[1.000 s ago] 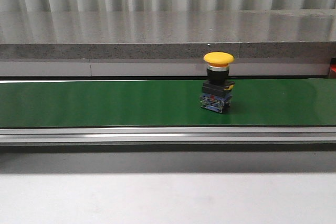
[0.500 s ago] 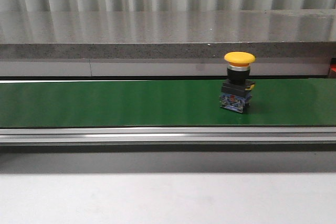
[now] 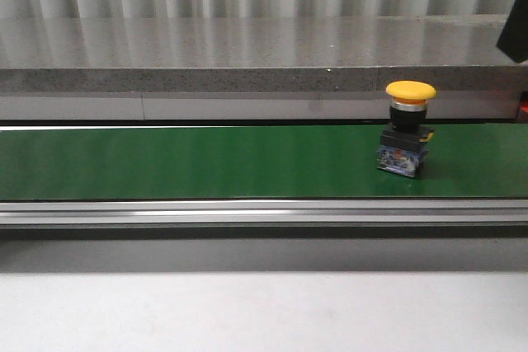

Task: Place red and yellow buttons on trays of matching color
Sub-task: 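Grasp the yellow button at the belt's far end with the right gripper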

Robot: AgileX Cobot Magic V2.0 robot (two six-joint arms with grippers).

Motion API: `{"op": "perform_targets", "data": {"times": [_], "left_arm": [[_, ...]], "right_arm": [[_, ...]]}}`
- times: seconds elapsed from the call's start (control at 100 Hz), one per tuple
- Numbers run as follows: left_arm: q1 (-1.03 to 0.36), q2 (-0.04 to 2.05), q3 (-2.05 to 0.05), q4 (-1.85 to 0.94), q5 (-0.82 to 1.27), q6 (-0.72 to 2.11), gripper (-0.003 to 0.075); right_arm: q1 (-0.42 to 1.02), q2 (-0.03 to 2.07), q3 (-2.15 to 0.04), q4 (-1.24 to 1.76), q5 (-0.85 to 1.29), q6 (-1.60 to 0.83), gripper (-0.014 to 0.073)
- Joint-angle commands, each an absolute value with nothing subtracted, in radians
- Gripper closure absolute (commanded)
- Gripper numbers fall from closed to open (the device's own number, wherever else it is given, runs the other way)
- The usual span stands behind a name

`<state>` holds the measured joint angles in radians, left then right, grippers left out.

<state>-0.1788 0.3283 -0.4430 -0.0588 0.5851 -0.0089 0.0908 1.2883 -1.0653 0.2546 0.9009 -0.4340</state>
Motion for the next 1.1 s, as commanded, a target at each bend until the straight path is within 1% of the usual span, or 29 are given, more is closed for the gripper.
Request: {"op": "perform_targets", "data": {"times": [0.0,0.12,0.27,0.48,0.57,0.61,0.66,0.71,0.76,0.86,0.95,1.09], "left_arm": [[-0.188,0.335,-0.471,-0.068,0.507,-0.008,0.0740],[-0.188,0.335,-0.471,-0.068,0.507,-0.008,0.0740],[-0.188,0.335,-0.471,-0.068,0.507,-0.008,0.0740],[-0.188,0.335,-0.471,-0.068,0.507,-0.008,0.0740],[-0.188,0.335,-0.471,-0.068,0.507,-0.008,0.0740],[-0.188,0.335,-0.471,-0.068,0.507,-0.008,0.0740],[-0.188,0.335,-0.471,-0.068,0.507,-0.008,0.0740],[-0.188,0.335,-0.471,-0.068,0.507,-0.008,0.0740],[-0.188,0.335,-0.471,-0.068,0.507,-0.008,0.0740],[-0.188,0.335,-0.471,-0.068,0.507,-0.008,0.0740],[-0.188,0.335,-0.471,-0.068,0.507,-0.008,0.0740],[-0.188,0.335,-0.471,-0.068,0.507,-0.008,0.0740]], "right_arm": [[0.123,1.289,-1.085,0.269,0.859,-0.450,-0.0043],[0.156,1.332,-1.085,0.270,0.849,-0.450,-0.0043],[0.182,1.385,-1.085,0.271,0.778,-0.450,-0.0043],[0.185,1.437,-1.085,0.295,0.685,-0.450,-0.0043],[0.185,1.455,-1.085,0.296,0.677,-0.450,-0.0027],[0.185,1.464,-1.085,0.296,0.676,-0.450,0.0005],[0.185,1.474,-1.085,0.296,0.676,-0.449,0.0068],[0.185,1.481,-1.085,0.296,0.677,-0.448,0.0155],[0.185,1.483,-1.085,0.296,0.683,-0.439,0.0266],[0.184,1.483,-1.087,0.296,0.701,-0.428,0.0438],[0.184,1.479,-1.093,0.296,0.708,-0.425,0.0485],[0.174,1.438,-1.107,0.295,0.737,-0.416,0.0484]]}}
